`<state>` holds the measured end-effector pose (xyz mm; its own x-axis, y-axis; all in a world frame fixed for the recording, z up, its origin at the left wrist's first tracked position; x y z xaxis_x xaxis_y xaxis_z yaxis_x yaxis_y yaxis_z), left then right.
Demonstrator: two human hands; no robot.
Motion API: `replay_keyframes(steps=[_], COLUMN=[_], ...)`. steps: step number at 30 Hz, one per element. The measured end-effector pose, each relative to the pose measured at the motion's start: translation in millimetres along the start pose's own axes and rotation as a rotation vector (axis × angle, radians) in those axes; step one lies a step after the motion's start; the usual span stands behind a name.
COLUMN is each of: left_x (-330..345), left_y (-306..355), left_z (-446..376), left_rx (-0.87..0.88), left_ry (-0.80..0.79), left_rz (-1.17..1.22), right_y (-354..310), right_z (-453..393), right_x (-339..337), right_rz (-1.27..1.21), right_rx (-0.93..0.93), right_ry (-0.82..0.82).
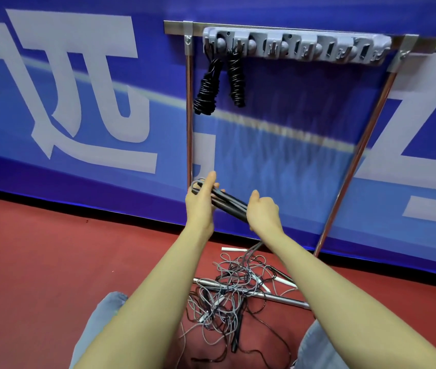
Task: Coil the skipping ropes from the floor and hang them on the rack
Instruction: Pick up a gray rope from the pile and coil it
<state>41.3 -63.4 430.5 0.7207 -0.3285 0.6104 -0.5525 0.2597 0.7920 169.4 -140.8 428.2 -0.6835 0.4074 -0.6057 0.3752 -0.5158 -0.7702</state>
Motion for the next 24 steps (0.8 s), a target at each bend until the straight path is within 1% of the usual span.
replay_keyframes(steps=[2,3,4,5,6,7,8,9,10,11,12,13,14,17,18,20,21,23,24], left_x=[-10.1,-12.6,-6.0,6.9,20.4,29.1,32.9,32.8,31.0,27.9,25.7,24.3,21.0,4.5,-0.1,-6.8,-10.6,-18.2,-21.7], left_y=[8.8,17.4,26.1,29.9,24.2,11.0,-2.0,-13.3,-21.1,-26.5,-31.8,-35.5,-41.0,-54.0,-59.2,-59.1,-58.6,-55.3,-54.3], left_z=[3.0,6.2,13.2,22.5,31.0,35.1,37.8,39.0,38.1,37.6,40.4,43.4,43.0,39.5,37.7,33.7,32.1,26.5,24.0], left_rx=[0.082,0.192,0.343,0.488,0.607,0.684,0.662,0.564,0.48,0.426,0.413,0.419,0.459,0.249,0.252,0.239,0.21,0.155,0.136], left_ry=[0.034,0.03,-0.057,-0.191,-0.352,-0.49,-0.584,-0.632,-0.627,-0.609,-0.63,-0.653,-0.642,-0.666,-0.683,-0.67,-0.668,-0.654,-0.655], left_rz=[-0.362,-0.576,-0.82,-1.133,-1.475,-1.793,-2.051,-2.219,-2.335,-2.394,-2.4,-2.395,-2.409,-2.413,-2.387,-2.371,-2.353,-2.315,-2.323], right_y=[-1.7,-2.8,-3.6,-4.0,-2.2,-1.1,0.3,2.2,5.2,7.4,10.5,13.9,18.8,28.3,31.8,40.6,46.7,58.1,62.0], right_z=[-1.3,-1.2,-0.1,1.8,1.8,3.9,5.9,8.7,9.5,10.8,10.6,10.8,9.6,8.2,7.2,5.6,4.1,3.3,3.2], right_x=[-12.9,-18.6,-21.8,-22.3,-20.4,-17.7,-13.7,-10.1,-6.6,-3.7,-1.4,0.0,2.0,10.1,13.1,19.1,21.5,24.3,25.1], right_rz=[0.078,0.128,0.181,0.229,0.275,0.314,0.347,0.367,0.379,0.393,0.41,0.416,0.408,0.386,0.356,0.269,0.176,-0.043,-0.074], right_rx=[-0.014,-0.025,-0.042,-0.056,-0.065,-0.08,-0.095,-0.112,-0.126,-0.149,-0.169,-0.185,-0.193,-0.224,-0.243,-0.29,-0.312,-0.285,-0.279], right_ry=[0.015,0.021,0.025,0.017,0.009,0.001,-0.01,-0.027,-0.052,-0.08,-0.103,-0.122,-0.143,-0.2,-0.231,-0.325,-0.384,-0.519,-0.564])
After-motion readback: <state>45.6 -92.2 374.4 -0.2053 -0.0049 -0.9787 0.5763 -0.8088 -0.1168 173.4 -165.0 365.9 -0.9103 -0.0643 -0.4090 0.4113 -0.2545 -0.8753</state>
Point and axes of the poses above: each hand's wrist, its own z-axis away from the middle knuckle, its own x-axis out of the palm, y = z × x, the point moved 6 cm from there along -z, towards the middle knuckle, and after that the axes turned 13 degrees about -y, right-handed, at the moved point
